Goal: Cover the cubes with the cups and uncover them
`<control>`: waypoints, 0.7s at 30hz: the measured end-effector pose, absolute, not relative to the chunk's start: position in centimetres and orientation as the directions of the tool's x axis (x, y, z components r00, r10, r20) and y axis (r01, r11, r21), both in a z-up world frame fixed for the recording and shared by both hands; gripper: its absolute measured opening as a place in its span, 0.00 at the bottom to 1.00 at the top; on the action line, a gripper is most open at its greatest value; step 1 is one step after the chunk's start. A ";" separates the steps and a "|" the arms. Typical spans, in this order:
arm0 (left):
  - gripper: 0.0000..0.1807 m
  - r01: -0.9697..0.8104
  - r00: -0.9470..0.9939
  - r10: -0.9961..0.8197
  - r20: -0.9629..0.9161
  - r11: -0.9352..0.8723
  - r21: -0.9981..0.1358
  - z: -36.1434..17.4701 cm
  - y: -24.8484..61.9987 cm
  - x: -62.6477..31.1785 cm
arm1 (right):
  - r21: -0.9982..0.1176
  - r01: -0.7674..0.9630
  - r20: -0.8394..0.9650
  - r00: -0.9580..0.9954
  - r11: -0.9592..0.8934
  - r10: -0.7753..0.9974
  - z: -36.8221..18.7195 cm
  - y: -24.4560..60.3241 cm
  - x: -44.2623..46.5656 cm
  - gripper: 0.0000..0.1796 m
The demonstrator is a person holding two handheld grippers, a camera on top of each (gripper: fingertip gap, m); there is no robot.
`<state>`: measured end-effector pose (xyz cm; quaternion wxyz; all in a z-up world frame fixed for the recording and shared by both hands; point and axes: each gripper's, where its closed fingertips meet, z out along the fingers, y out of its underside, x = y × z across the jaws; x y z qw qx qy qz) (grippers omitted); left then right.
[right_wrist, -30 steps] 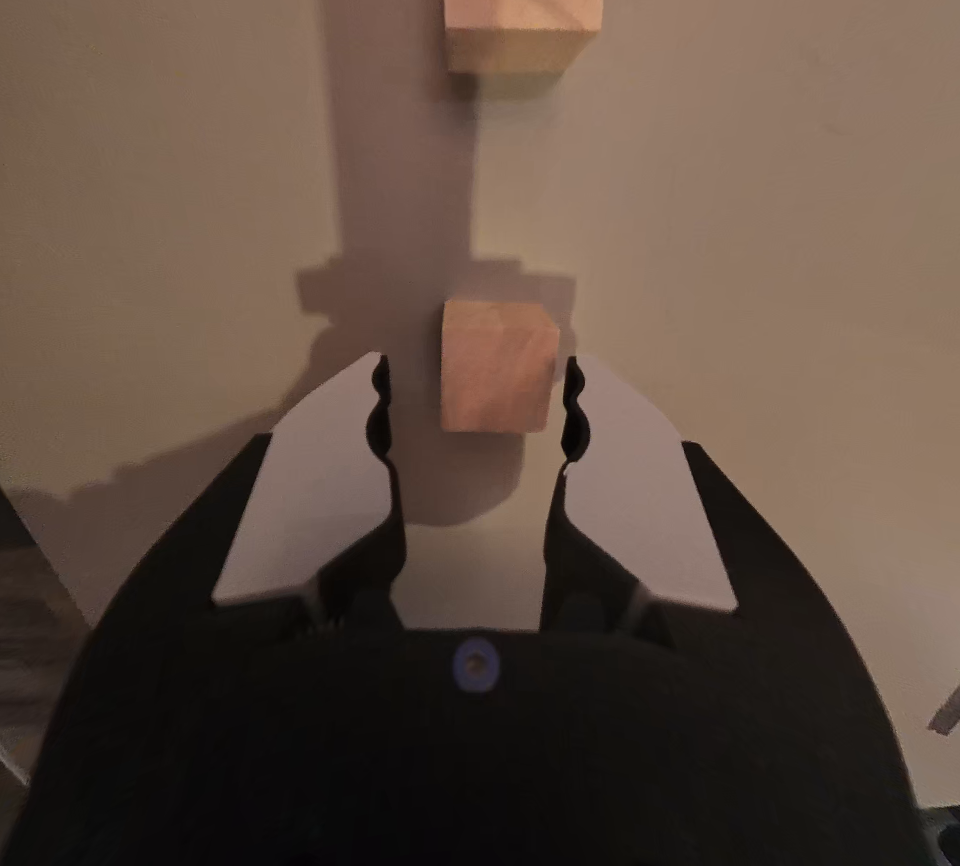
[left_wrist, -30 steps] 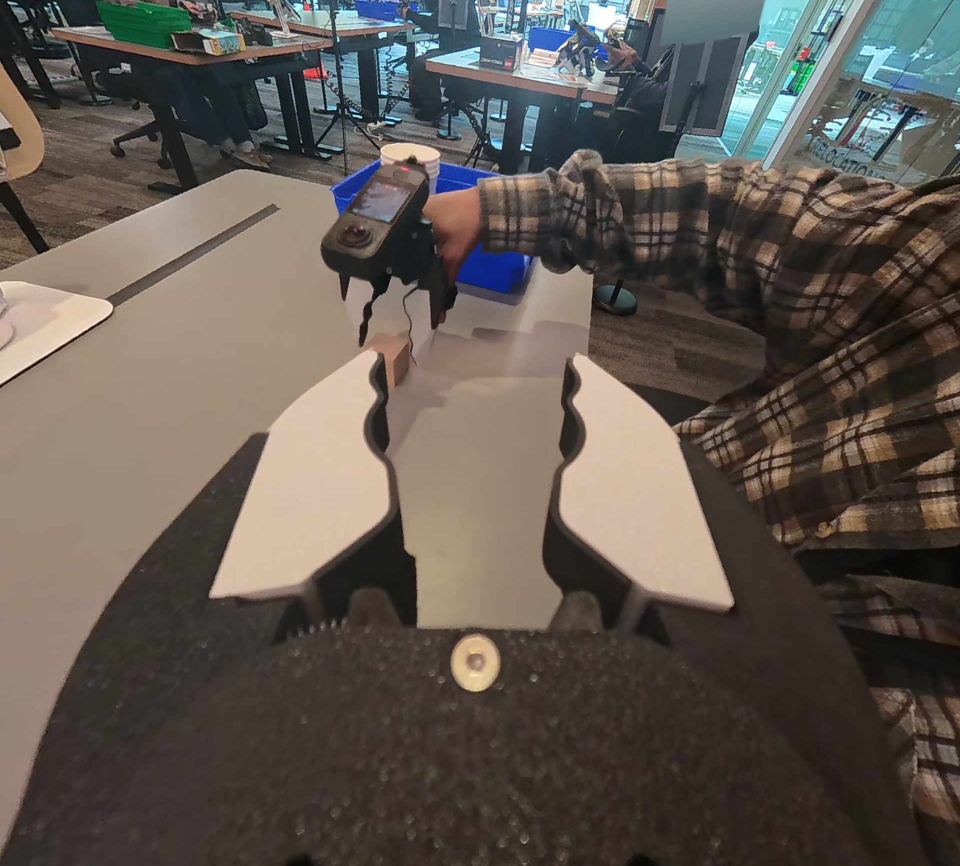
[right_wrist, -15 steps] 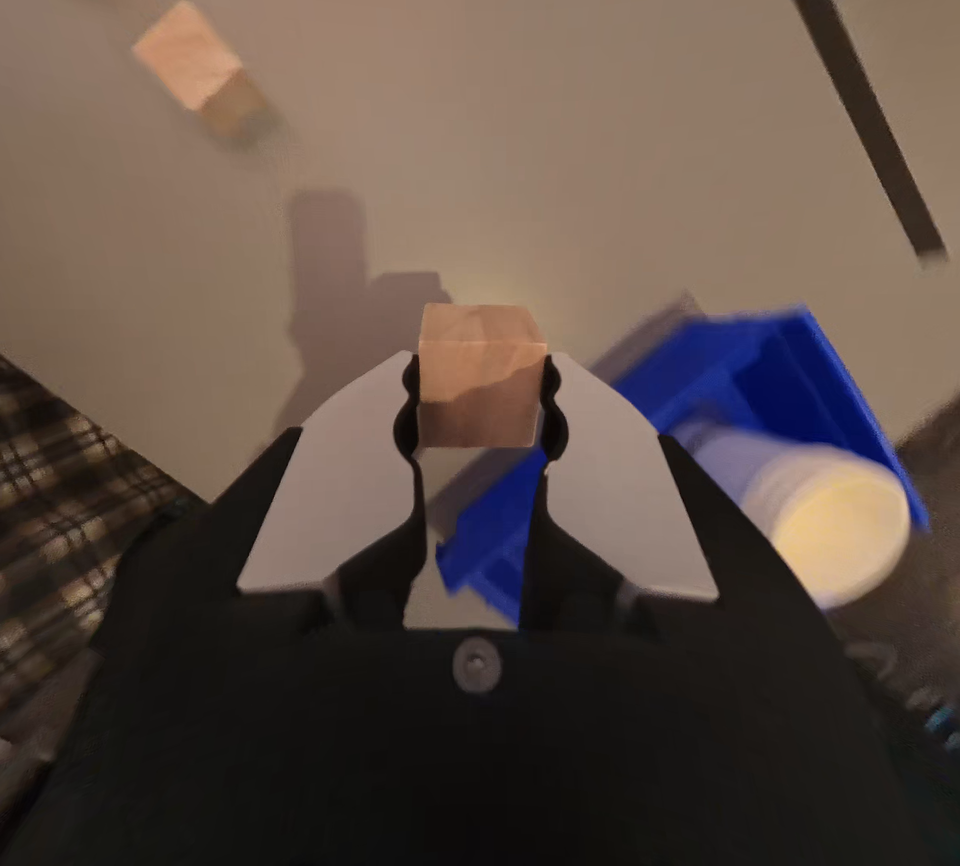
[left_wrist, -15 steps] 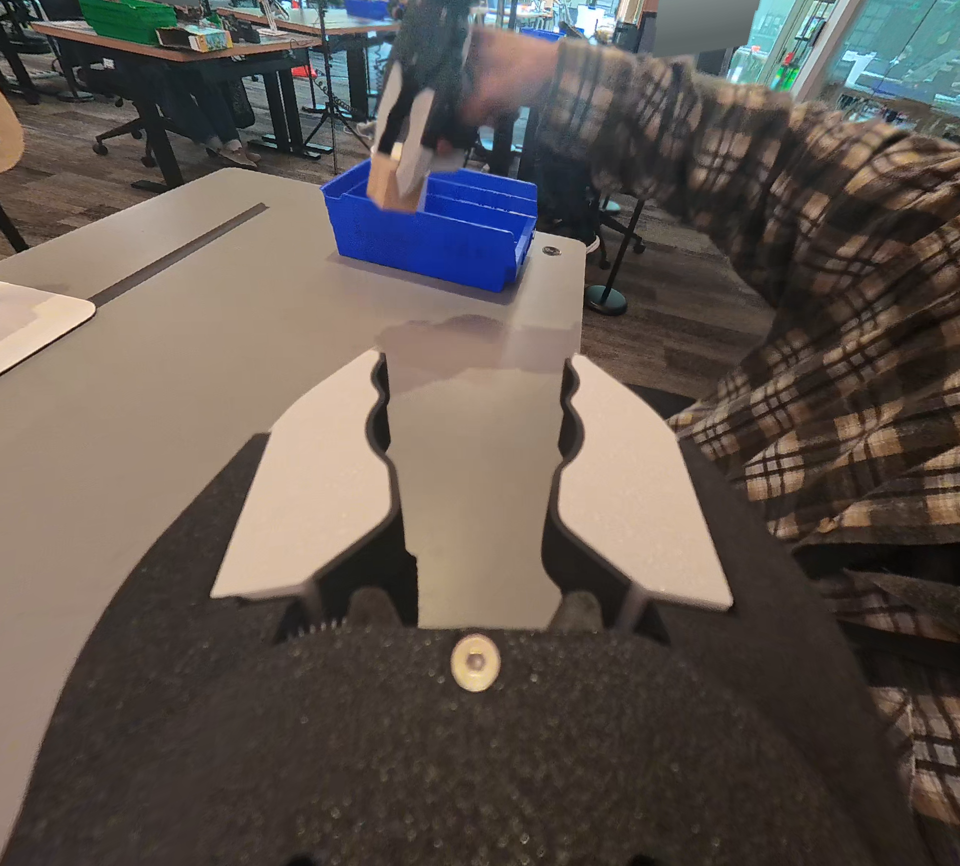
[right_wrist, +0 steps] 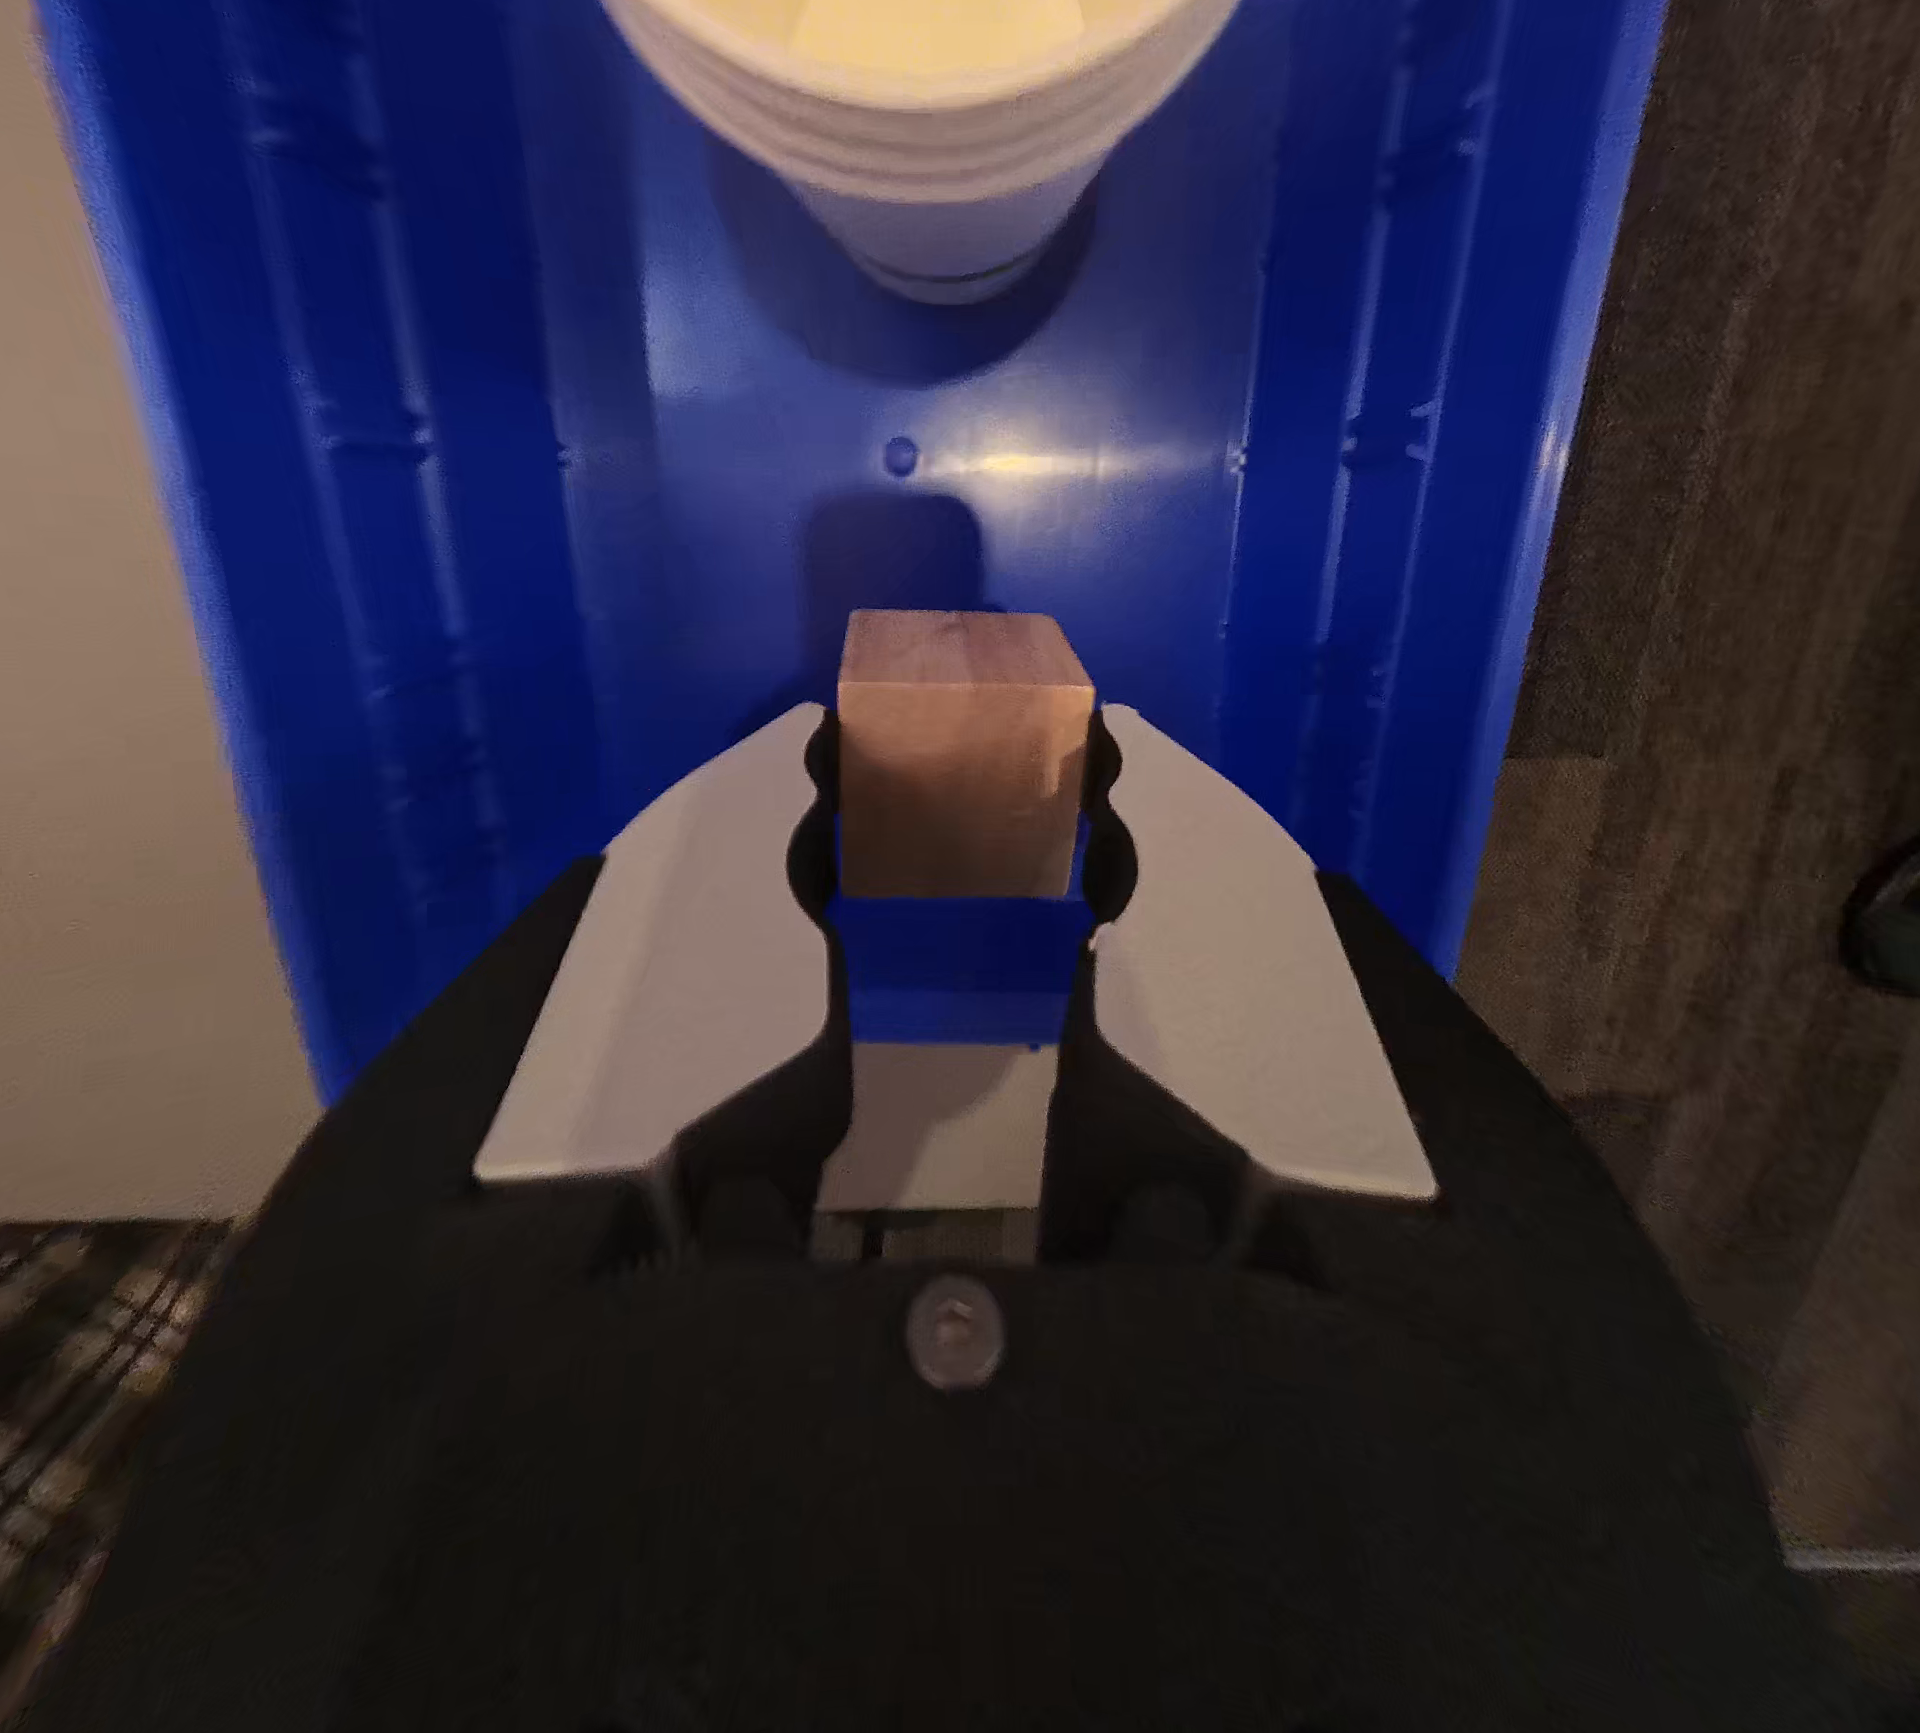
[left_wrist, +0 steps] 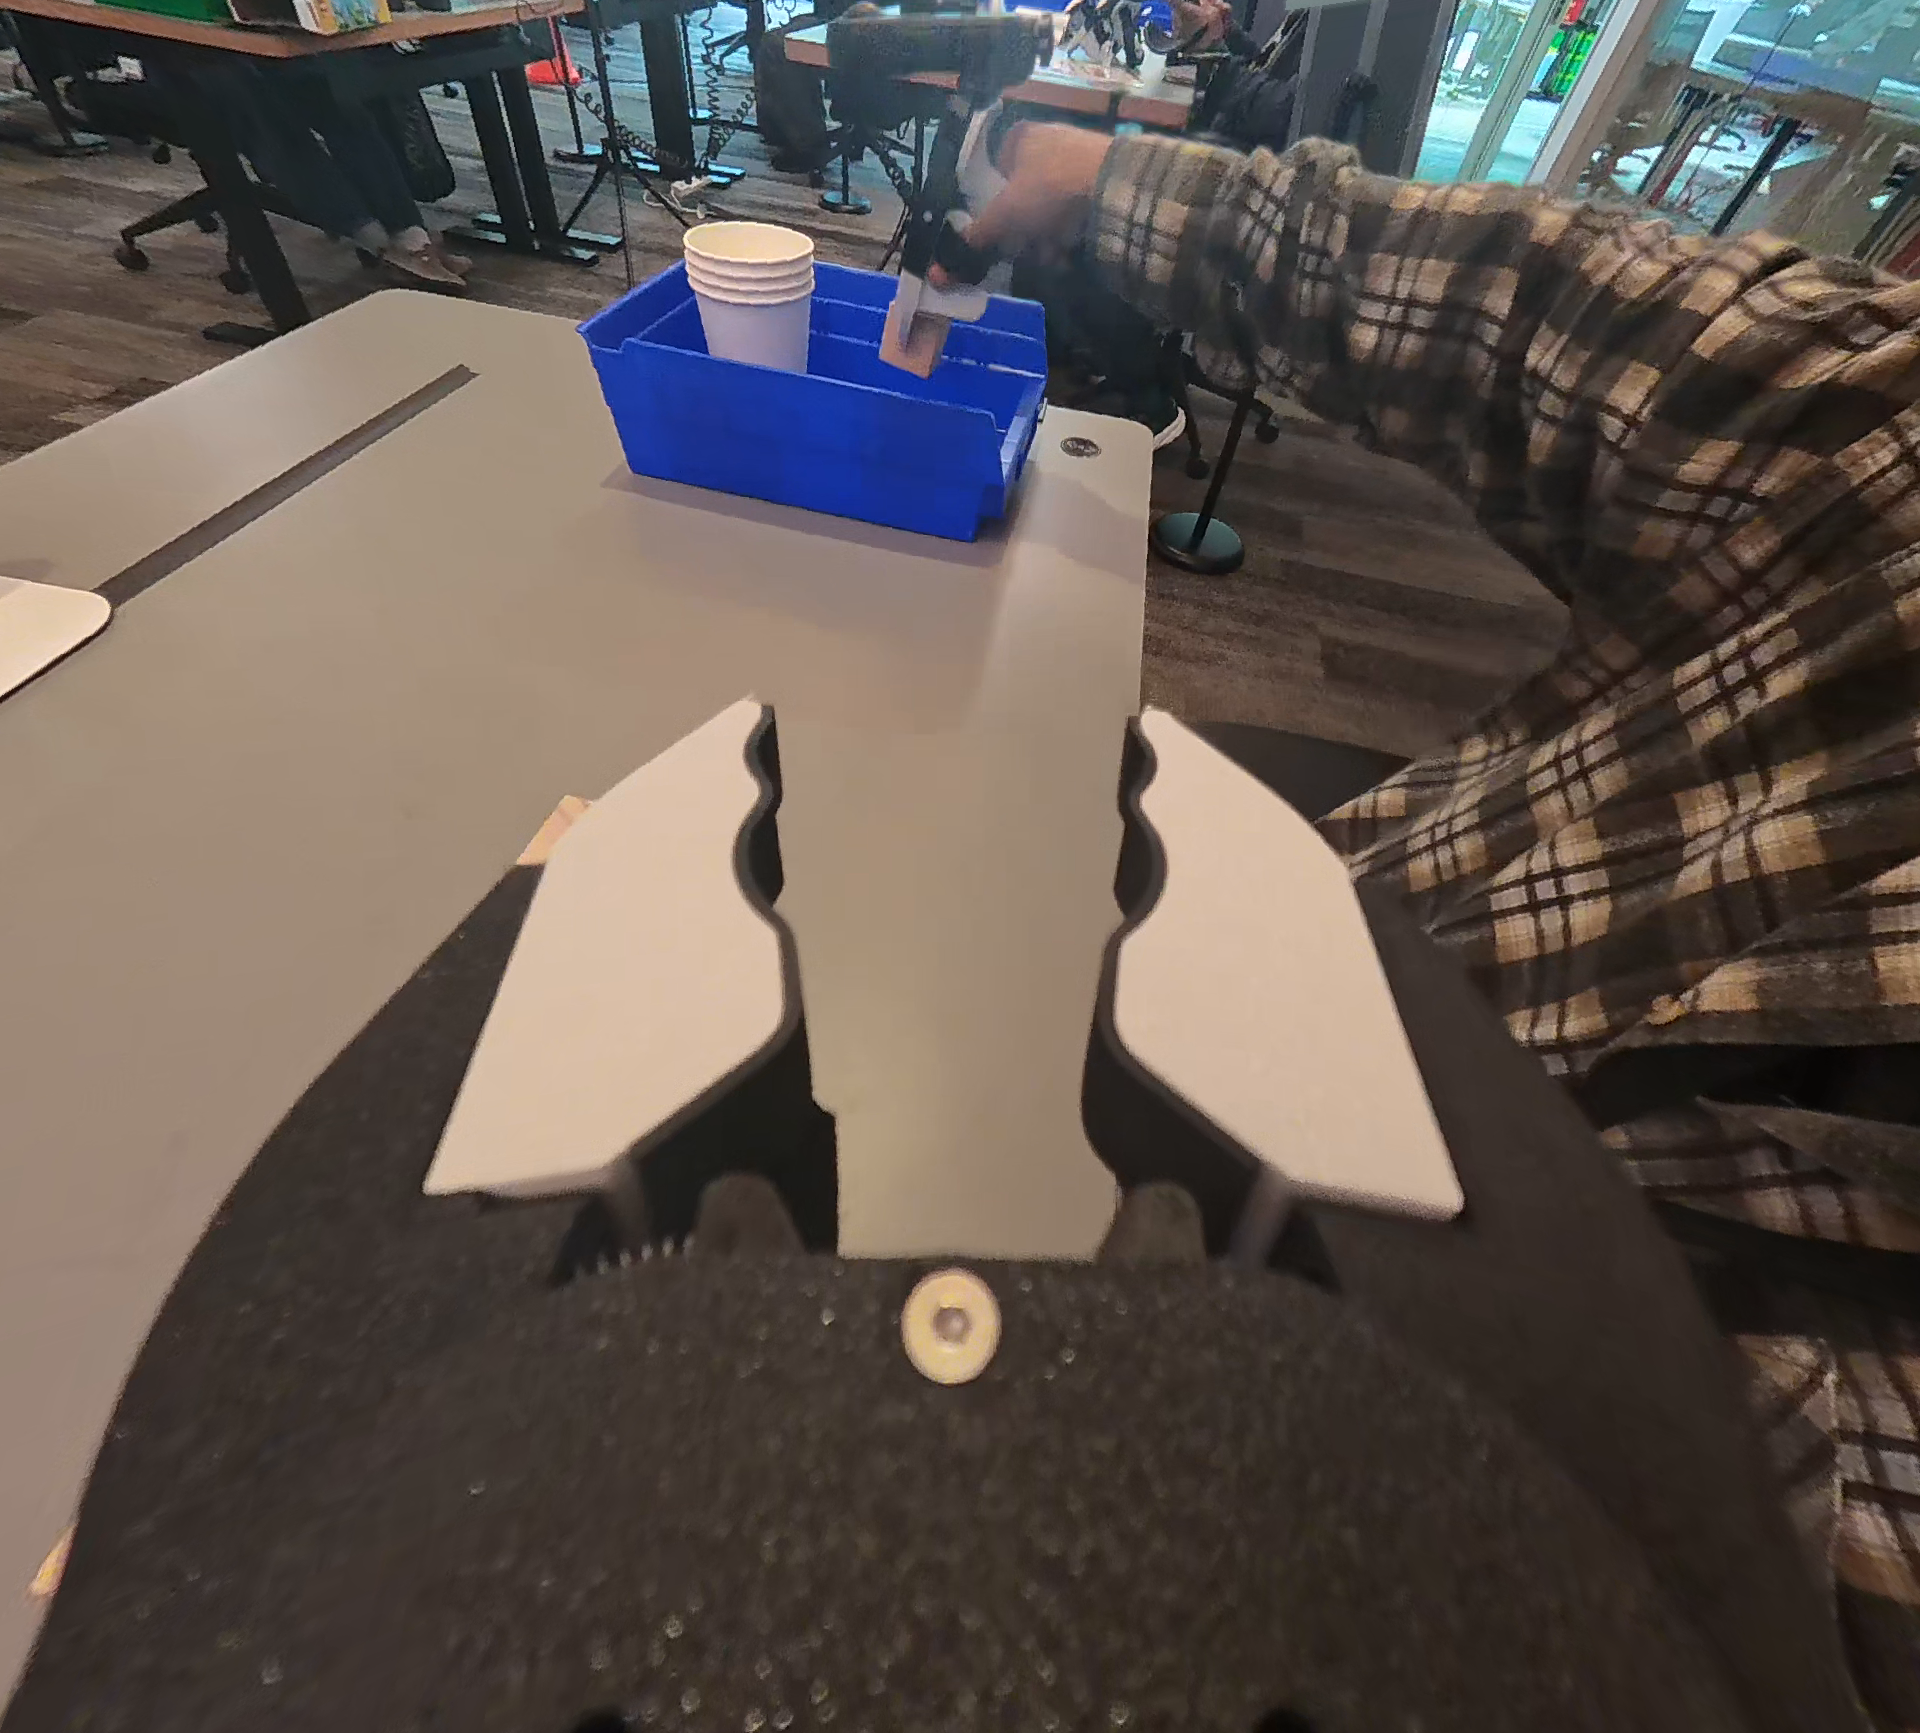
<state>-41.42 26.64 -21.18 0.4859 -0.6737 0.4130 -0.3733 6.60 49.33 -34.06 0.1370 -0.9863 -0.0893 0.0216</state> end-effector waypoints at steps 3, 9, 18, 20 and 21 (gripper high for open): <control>0.34 -0.206 0.378 -0.920 0.103 -0.192 -0.959 -21.6 26.8 -41.3 | -0.246 0.156 0.006 0.987 -0.957 0.159 -36.1 50.0 7.7 0.25; 0.34 -0.213 0.378 -0.919 0.114 -0.206 -0.955 -22.1 27.2 -41.2 | -0.191 0.171 0.055 0.985 -0.967 0.163 -38.5 50.9 8.8 0.25; 0.34 -0.223 0.379 -0.917 0.122 -0.219 -0.950 -22.6 27.5 -41.1 | -0.138 0.217 0.111 0.973 -0.966 0.202 -40.5 51.4 8.7 0.25; 0.34 -0.227 0.378 -0.918 0.122 -0.220 -0.949 -22.6 27.5 -41.1 | -0.148 0.236 0.117 0.968 -0.960 0.220 -41.0 51.5 8.8 0.25; 0.34 -0.229 0.377 -0.918 0.122 -0.220 -0.948 -22.6 27.5 -41.1 | -0.164 0.239 0.122 0.968 -0.957 0.220 -41.1 51.7 8.9 0.32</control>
